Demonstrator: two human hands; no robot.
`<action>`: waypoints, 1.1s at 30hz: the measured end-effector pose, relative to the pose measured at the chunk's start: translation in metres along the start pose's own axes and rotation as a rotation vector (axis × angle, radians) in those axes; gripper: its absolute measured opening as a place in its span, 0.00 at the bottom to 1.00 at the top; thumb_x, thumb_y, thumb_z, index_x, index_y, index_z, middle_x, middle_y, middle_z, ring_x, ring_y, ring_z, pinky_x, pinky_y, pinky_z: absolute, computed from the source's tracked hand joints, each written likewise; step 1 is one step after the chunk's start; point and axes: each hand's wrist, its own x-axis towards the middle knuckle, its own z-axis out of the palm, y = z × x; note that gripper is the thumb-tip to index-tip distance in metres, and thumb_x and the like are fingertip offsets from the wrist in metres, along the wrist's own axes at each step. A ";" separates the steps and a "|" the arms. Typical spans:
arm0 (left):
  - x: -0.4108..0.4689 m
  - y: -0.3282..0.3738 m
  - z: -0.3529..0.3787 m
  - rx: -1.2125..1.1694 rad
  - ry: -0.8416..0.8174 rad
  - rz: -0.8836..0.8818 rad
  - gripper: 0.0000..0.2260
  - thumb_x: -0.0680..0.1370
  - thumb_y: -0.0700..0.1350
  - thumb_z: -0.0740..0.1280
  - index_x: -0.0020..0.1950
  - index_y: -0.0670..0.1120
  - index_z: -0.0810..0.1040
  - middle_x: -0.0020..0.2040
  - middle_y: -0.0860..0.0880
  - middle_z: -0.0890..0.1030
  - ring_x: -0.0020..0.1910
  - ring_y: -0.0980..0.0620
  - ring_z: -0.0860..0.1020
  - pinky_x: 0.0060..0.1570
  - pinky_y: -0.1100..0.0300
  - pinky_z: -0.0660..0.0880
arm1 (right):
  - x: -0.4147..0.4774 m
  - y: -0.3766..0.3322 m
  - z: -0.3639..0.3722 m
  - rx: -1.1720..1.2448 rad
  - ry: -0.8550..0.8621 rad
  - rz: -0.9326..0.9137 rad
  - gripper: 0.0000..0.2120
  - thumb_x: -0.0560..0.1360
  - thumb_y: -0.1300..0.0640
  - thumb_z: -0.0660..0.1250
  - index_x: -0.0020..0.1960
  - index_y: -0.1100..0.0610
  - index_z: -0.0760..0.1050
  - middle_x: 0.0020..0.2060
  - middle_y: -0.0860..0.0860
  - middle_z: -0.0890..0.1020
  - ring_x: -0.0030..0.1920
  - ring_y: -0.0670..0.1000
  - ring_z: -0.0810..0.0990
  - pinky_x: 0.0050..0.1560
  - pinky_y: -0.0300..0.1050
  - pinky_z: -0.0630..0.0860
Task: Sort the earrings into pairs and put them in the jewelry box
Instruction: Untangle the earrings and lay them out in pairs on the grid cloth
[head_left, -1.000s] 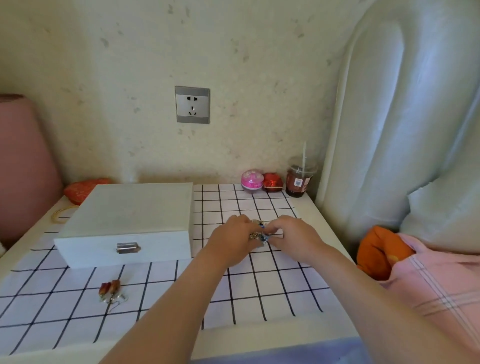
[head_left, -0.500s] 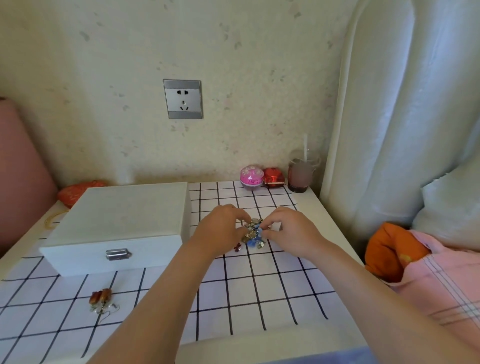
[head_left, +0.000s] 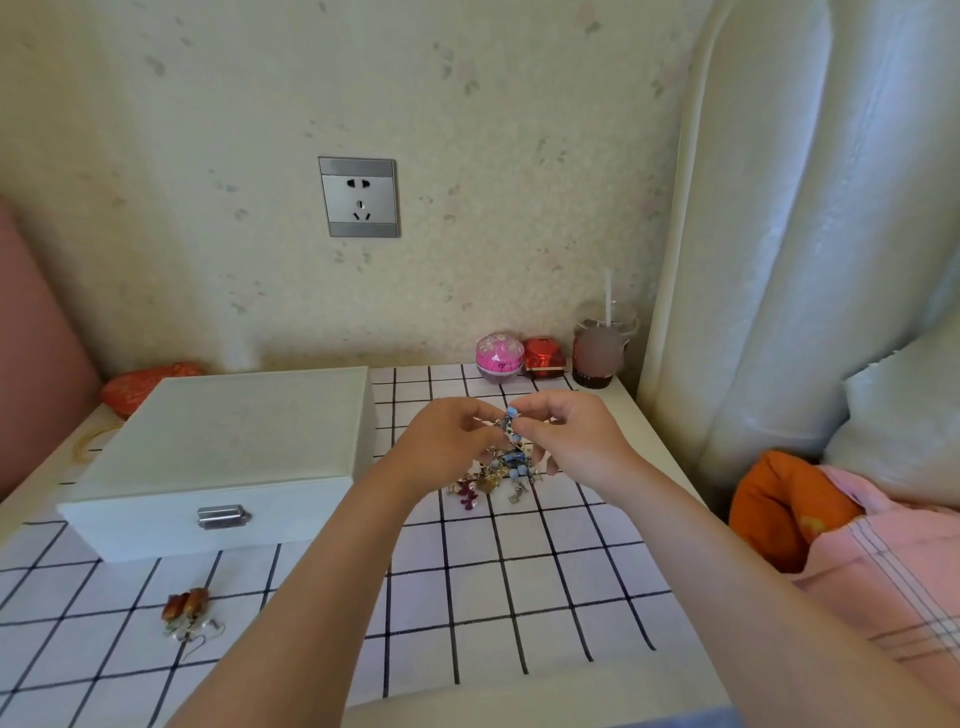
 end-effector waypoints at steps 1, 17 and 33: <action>-0.001 0.000 -0.001 0.008 -0.017 -0.009 0.07 0.80 0.42 0.67 0.54 0.50 0.83 0.45 0.49 0.86 0.40 0.55 0.84 0.41 0.61 0.79 | 0.001 0.000 0.001 0.007 -0.015 0.023 0.09 0.77 0.62 0.71 0.57 0.55 0.82 0.45 0.54 0.85 0.32 0.48 0.80 0.30 0.42 0.78; -0.005 0.005 -0.007 0.066 0.021 -0.028 0.05 0.75 0.47 0.71 0.50 0.55 0.83 0.45 0.50 0.85 0.44 0.53 0.82 0.42 0.63 0.75 | 0.001 -0.012 0.005 0.171 -0.098 0.061 0.08 0.77 0.63 0.72 0.56 0.58 0.82 0.43 0.55 0.87 0.38 0.52 0.86 0.32 0.45 0.80; -0.007 0.000 -0.011 -0.074 -0.063 -0.236 0.10 0.82 0.44 0.63 0.52 0.44 0.84 0.46 0.44 0.83 0.37 0.52 0.78 0.39 0.60 0.76 | 0.009 0.003 0.017 -0.971 -0.063 -0.156 0.08 0.78 0.52 0.67 0.49 0.47 0.85 0.48 0.44 0.83 0.48 0.49 0.80 0.46 0.48 0.79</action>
